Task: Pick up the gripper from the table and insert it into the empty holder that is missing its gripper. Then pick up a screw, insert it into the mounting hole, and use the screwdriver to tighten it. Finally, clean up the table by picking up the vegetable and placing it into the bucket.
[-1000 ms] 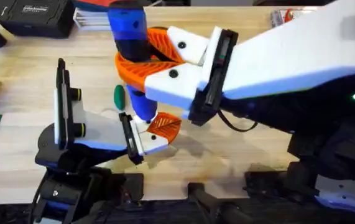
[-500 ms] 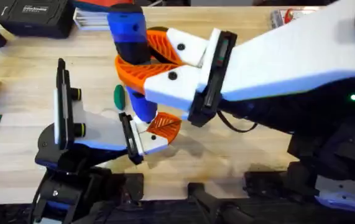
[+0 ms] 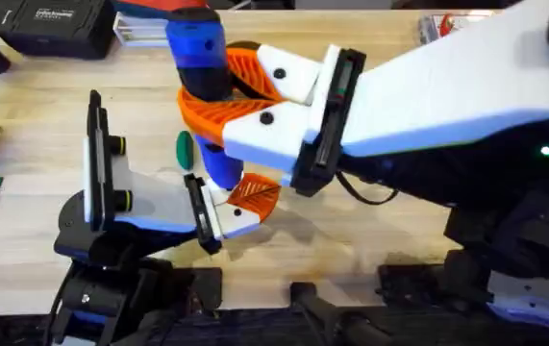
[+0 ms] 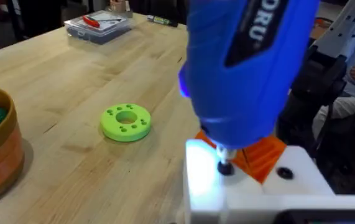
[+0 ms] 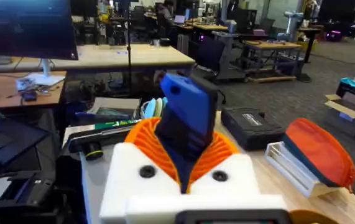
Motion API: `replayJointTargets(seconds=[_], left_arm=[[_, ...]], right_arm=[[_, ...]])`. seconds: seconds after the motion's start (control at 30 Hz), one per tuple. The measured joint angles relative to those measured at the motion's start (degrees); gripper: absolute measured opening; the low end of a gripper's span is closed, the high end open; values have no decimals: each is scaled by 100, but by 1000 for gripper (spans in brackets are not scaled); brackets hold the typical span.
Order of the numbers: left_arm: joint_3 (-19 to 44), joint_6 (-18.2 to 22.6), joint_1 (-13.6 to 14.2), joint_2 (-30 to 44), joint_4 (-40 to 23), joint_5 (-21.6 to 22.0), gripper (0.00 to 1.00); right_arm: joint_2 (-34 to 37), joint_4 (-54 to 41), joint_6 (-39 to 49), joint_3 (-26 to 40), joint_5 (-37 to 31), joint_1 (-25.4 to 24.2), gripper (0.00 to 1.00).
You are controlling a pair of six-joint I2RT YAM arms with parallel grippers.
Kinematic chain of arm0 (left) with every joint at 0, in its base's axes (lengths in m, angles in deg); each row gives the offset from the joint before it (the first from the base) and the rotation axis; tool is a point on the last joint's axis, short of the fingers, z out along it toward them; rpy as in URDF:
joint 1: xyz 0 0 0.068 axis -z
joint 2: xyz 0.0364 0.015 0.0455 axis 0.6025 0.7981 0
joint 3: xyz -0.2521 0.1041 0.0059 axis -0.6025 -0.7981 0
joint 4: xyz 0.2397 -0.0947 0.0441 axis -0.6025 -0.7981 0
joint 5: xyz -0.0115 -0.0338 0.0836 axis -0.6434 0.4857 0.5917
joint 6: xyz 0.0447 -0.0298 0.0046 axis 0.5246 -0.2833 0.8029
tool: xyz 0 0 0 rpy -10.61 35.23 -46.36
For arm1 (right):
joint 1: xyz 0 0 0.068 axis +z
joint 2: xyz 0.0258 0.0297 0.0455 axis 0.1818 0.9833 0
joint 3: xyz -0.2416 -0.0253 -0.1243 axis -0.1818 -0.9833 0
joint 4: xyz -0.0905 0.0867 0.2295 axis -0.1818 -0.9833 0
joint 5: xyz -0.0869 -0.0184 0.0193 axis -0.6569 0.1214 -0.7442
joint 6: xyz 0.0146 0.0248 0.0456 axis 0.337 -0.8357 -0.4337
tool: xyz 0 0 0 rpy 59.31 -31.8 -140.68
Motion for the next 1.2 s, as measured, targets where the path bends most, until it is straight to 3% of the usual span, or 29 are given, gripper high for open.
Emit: replayJointTargets(seconds=[0.43, 0.77, 1.0, 1.2], left_arm=[[9, 9, 0, 0, 2, 4, 4], [11, 4, 0, -1, -17, 6, 4], [11, 4, 0, 0, -17, 6, 4], [11, 4, 0, 0, -17, 4, 4]], right_arm=[[-26, 191, 21, -25, 102, 22, 24], [-249, 498, 117, 637, 522, -131, 24], [-254, -1152, 1397, 637, 396, -1396, 24], [-203, -2748, 2984, 641, -640, -2417, 24]])
